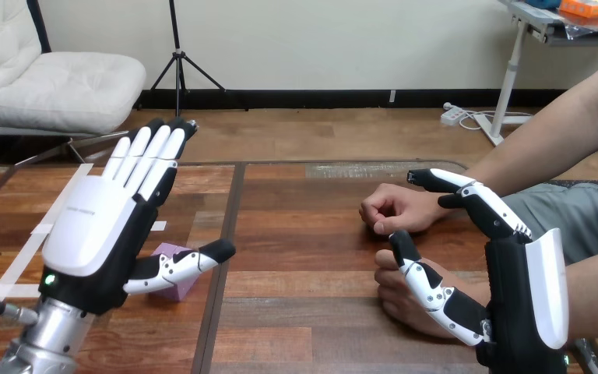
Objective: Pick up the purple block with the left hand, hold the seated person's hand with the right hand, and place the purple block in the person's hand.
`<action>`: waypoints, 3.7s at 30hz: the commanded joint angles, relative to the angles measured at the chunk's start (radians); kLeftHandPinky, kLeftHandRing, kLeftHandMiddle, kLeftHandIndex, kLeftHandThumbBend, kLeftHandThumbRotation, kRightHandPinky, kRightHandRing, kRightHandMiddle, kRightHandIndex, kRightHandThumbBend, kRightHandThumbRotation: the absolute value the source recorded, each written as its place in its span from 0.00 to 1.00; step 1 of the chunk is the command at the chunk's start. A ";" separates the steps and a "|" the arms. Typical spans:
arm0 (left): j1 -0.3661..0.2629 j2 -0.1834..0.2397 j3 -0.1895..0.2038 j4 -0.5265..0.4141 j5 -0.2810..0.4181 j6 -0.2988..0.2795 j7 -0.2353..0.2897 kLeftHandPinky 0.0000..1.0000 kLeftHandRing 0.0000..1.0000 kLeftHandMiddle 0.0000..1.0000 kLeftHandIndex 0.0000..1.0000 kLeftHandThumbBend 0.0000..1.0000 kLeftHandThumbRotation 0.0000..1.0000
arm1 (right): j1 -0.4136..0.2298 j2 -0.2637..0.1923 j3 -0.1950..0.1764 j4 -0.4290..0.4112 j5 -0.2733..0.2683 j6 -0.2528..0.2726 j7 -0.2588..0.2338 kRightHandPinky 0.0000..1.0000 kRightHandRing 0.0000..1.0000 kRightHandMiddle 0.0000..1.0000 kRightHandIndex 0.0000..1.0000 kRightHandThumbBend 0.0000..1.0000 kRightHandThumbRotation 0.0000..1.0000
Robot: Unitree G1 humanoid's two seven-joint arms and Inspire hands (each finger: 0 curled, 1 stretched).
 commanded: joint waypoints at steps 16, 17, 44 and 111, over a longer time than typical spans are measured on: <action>-0.135 0.109 -0.146 0.088 -0.039 0.066 -0.017 1.00 1.00 1.00 1.00 0.73 1.00 | -0.061 -0.013 -0.018 -0.017 0.005 -0.005 0.007 0.64 0.72 0.72 0.70 0.39 0.31; -0.139 0.113 -0.152 0.090 -0.045 0.069 -0.035 1.00 1.00 1.00 1.00 0.73 1.00 | -0.061 -0.013 -0.017 -0.016 0.010 -0.006 0.009 0.64 0.72 0.72 0.70 0.39 0.31; -0.227 0.155 -0.269 0.201 -0.113 0.075 -0.226 1.00 1.00 1.00 1.00 0.75 1.00 | -0.058 -0.012 -0.028 -0.024 0.018 -0.002 0.031 0.63 0.72 0.72 0.70 0.39 0.29; -0.369 0.157 -0.442 0.482 -0.089 0.126 -0.146 1.00 1.00 1.00 1.00 0.77 1.00 | -0.045 -0.017 -0.044 -0.031 0.023 0.001 0.067 0.65 0.72 0.72 0.70 0.40 0.32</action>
